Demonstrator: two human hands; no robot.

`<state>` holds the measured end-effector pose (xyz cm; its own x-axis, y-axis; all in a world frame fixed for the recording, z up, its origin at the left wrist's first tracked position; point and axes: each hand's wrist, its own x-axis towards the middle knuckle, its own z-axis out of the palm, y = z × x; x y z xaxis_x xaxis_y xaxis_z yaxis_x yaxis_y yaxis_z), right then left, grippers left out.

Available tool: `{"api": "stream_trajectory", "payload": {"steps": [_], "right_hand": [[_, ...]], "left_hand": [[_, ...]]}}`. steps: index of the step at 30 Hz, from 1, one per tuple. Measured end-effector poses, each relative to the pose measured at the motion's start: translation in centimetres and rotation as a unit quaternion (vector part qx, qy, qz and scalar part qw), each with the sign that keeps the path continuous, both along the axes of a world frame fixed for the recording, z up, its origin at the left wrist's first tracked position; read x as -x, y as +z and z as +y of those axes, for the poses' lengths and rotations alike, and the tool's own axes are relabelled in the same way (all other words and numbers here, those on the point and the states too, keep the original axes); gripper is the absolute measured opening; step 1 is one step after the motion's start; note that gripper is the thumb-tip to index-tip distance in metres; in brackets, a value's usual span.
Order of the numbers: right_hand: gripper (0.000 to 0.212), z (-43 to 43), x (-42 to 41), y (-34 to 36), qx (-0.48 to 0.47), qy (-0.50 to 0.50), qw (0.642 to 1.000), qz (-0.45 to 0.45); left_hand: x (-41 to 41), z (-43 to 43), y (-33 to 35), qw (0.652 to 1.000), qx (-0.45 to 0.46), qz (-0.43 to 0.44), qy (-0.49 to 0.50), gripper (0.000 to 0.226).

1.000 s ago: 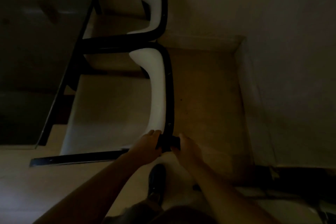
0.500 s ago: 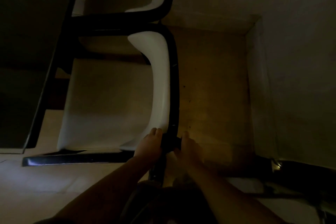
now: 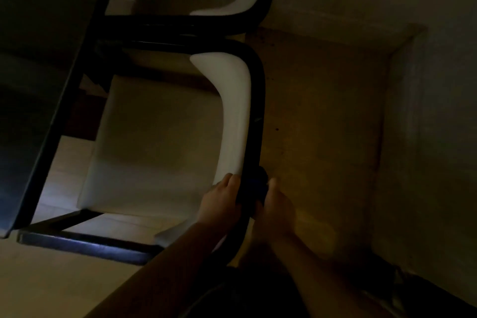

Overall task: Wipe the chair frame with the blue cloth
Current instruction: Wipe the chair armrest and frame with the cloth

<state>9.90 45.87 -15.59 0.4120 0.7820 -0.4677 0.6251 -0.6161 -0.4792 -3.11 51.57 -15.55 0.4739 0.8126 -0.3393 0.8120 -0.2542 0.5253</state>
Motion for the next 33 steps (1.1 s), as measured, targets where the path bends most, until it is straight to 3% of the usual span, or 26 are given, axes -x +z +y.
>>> {"api": "stream_trajectory", "payload": {"steps": [4,11,15,19,21,26,28,31,33], "right_hand": [[0.03,5.7,-3.5,-1.0,-0.015,0.019,1.0,0.006],[0.029,17.7,-8.9,-2.3,-0.133,0.013,0.99,0.038],[0.024,25.8,-11.1,-2.2,-0.179,-0.013,0.981,0.071],[0.063,34.5,-13.3,-2.3,-0.129,0.018,0.989,0.075],[0.07,37.0,-13.9,-1.7,-0.125,0.038,0.99,0.059],[0.052,36.8,-14.2,-0.1,-0.194,0.055,0.973,0.108],[0.04,34.8,-13.9,-0.2,-0.186,0.097,0.974,0.085],[0.031,30.7,-13.0,-0.7,-0.169,0.152,0.971,0.066],[0.026,27.7,-12.0,-0.8,-0.167,0.165,0.969,0.074]], "left_hand": [[-2.9,5.1,-0.5,0.999,-0.053,0.007,0.001,0.018],[-9.1,17.1,-0.8,0.994,-0.106,-0.009,0.033,0.019],[-12.3,25.1,-0.8,0.988,-0.107,-0.025,0.11,0.011],[-14.3,33.4,-0.2,0.985,-0.059,0.014,0.161,0.006],[-14.6,35.6,0.7,0.982,-0.072,0.024,0.17,0.008],[-13.8,34.4,1.9,0.982,-0.108,-0.061,0.141,0.034],[-12.7,32.9,1.5,0.99,-0.094,-0.036,0.098,0.048],[-11.0,29.7,0.3,0.995,-0.085,0.023,0.05,0.047],[-9.7,26.7,-0.5,0.995,-0.084,0.015,0.059,0.047]]}}
